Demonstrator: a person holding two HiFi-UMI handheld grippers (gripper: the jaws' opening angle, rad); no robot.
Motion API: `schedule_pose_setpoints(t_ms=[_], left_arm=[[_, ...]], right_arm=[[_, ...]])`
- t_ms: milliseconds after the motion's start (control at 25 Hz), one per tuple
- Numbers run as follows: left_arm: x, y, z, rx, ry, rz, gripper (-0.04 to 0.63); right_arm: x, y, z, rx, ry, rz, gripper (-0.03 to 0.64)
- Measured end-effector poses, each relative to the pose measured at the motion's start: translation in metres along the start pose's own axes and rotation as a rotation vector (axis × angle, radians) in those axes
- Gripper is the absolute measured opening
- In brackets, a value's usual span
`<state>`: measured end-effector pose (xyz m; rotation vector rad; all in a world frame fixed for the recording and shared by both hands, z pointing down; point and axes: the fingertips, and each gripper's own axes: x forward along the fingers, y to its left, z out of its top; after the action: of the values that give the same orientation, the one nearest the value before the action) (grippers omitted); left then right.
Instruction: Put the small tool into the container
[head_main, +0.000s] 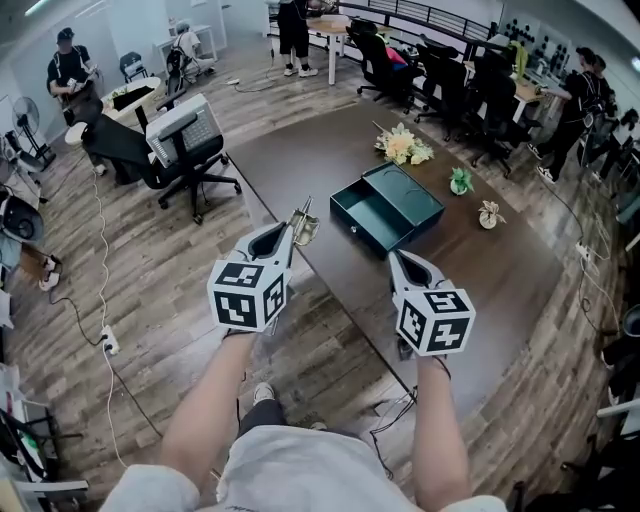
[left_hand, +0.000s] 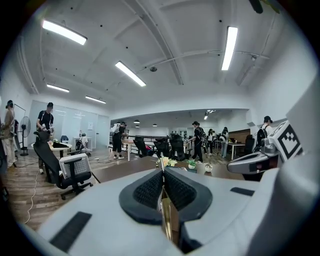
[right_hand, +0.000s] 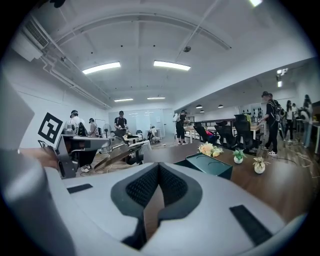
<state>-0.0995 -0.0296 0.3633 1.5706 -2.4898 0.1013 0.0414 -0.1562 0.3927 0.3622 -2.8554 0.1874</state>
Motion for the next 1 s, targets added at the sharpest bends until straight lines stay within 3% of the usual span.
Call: schedule_pose_setpoints(t_ms=[480, 1000], left_arm=[[0.074, 0.025, -0.001, 0.017, 0.017, -0.126, 0.009], [0.170, 0.055, 0.024, 0.059, 0.062, -0.371, 0.009]], right_arm=[[0.047, -0.026, 0.002, 0.024, 0.002, -0.114, 0.003], [0.105, -0.044, 0.031, 0.101, 0.000, -0.333, 0.003]])
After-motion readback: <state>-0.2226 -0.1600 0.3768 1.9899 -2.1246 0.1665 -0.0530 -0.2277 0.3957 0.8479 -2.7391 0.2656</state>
